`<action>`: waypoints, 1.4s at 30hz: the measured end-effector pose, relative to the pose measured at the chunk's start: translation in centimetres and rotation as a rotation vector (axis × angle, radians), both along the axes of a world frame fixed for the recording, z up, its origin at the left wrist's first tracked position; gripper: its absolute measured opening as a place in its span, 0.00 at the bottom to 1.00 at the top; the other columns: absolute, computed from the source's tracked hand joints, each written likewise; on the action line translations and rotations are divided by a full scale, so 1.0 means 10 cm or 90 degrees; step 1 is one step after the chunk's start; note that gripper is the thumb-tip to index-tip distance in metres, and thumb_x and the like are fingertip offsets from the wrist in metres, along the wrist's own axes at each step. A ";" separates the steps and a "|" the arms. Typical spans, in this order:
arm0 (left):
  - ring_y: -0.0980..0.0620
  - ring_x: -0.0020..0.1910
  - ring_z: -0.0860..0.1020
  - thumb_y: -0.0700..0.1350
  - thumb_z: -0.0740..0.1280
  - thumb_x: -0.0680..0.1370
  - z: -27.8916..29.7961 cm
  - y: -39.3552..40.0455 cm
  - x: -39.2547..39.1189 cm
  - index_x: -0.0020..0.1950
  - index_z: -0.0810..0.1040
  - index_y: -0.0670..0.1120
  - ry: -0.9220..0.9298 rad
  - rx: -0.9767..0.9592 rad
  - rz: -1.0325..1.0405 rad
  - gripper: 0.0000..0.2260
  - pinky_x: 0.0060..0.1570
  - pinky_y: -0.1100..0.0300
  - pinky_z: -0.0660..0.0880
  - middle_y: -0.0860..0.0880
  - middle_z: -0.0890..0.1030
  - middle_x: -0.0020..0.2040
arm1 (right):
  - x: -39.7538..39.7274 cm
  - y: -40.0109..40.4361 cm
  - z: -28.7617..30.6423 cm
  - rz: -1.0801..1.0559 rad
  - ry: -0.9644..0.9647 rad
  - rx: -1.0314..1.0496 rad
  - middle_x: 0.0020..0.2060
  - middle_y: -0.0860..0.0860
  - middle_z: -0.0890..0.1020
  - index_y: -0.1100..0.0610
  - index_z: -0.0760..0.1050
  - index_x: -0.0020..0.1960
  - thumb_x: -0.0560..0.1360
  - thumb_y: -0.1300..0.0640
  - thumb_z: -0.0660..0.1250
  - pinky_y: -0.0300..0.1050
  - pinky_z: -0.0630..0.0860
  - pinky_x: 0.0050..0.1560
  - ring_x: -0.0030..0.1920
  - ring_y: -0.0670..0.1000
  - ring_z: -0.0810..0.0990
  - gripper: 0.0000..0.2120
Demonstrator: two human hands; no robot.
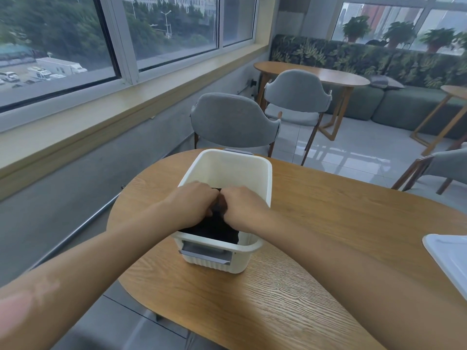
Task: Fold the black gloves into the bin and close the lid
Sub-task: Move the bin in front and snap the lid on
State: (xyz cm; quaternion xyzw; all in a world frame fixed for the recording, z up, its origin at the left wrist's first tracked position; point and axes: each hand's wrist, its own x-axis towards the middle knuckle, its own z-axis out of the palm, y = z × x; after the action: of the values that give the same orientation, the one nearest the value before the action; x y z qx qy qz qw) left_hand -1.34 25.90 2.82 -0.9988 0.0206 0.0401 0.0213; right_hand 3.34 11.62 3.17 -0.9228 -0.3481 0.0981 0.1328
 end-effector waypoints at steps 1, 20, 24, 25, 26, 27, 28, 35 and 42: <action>0.50 0.53 0.74 0.49 0.68 0.80 0.03 0.04 -0.04 0.52 0.75 0.51 -0.044 -0.008 -0.002 0.04 0.45 0.57 0.70 0.54 0.74 0.49 | 0.02 -0.05 0.02 -0.011 -0.022 0.024 0.50 0.52 0.80 0.54 0.79 0.56 0.76 0.61 0.67 0.53 0.81 0.51 0.49 0.54 0.80 0.10; 0.49 0.58 0.79 0.42 0.63 0.82 -0.06 0.10 -0.17 0.72 0.74 0.46 -0.283 -0.359 0.288 0.18 0.50 0.60 0.69 0.48 0.81 0.63 | 0.28 -0.85 -0.19 -0.200 -0.006 0.134 0.80 0.46 0.54 0.50 0.63 0.78 0.79 0.55 0.61 0.58 0.52 0.77 0.78 0.53 0.48 0.27; 0.50 0.56 0.78 0.42 0.62 0.83 -0.14 -0.16 -0.08 0.73 0.74 0.47 -0.276 -0.414 0.293 0.18 0.49 0.61 0.70 0.49 0.80 0.63 | 0.27 -1.15 -0.15 -0.213 0.008 0.146 0.80 0.46 0.54 0.50 0.62 0.78 0.80 0.55 0.61 0.56 0.54 0.77 0.78 0.52 0.50 0.27; 0.49 0.55 0.78 0.42 0.62 0.83 -0.16 -0.23 -0.05 0.73 0.73 0.47 -0.277 -0.426 0.296 0.18 0.50 0.60 0.72 0.49 0.81 0.63 | 0.28 -1.23 -0.15 -0.215 0.012 0.150 0.80 0.46 0.53 0.50 0.62 0.78 0.80 0.55 0.61 0.55 0.54 0.77 0.79 0.52 0.50 0.27; 0.49 0.54 0.79 0.42 0.62 0.82 -0.18 -0.33 -0.02 0.73 0.73 0.48 -0.278 -0.436 0.299 0.18 0.49 0.60 0.73 0.49 0.81 0.62 | 0.28 -1.35 -0.14 -0.218 0.017 0.153 0.80 0.45 0.53 0.50 0.62 0.78 0.80 0.55 0.60 0.55 0.54 0.77 0.79 0.51 0.50 0.27; 0.50 0.53 0.79 0.42 0.63 0.82 -0.20 -0.35 -0.03 0.74 0.73 0.48 -0.282 -0.440 0.302 0.19 0.47 0.62 0.74 0.49 0.81 0.62 | 0.28 -1.38 -0.15 -0.213 0.020 0.156 0.80 0.45 0.52 0.49 0.62 0.79 0.80 0.55 0.60 0.54 0.54 0.76 0.79 0.51 0.50 0.27; 0.50 0.51 0.79 0.42 0.63 0.82 -0.22 -0.51 0.03 0.74 0.73 0.48 -0.281 -0.448 0.287 0.19 0.43 0.64 0.73 0.49 0.82 0.61 | 0.27 -1.57 -0.13 -0.225 0.021 0.158 0.80 0.45 0.52 0.49 0.61 0.79 0.80 0.55 0.60 0.54 0.54 0.76 0.79 0.51 0.50 0.27; 0.48 0.56 0.79 0.42 0.62 0.83 -0.20 -1.19 0.12 0.73 0.73 0.47 -0.264 -0.504 0.239 0.18 0.54 0.52 0.79 0.48 0.81 0.61 | 0.25 -2.30 -0.13 -0.270 0.029 0.162 0.80 0.42 0.51 0.48 0.61 0.79 0.80 0.57 0.60 0.51 0.53 0.76 0.79 0.49 0.50 0.28; 0.49 0.59 0.78 0.42 0.63 0.82 -0.20 -1.74 0.19 0.73 0.74 0.48 -0.250 -0.551 0.192 0.18 0.59 0.48 0.78 0.52 0.80 0.63 | 0.17 -2.91 -0.11 -0.322 0.036 0.170 0.80 0.41 0.52 0.47 0.62 0.78 0.80 0.57 0.61 0.55 0.53 0.76 0.79 0.50 0.49 0.27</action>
State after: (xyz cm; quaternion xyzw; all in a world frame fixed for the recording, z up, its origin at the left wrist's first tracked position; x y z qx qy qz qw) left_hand 0.61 8.51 0.81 -0.8966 -0.1134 -0.1583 -0.3978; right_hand 5.01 -17.45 2.06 -0.9514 -0.1130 0.0408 0.2834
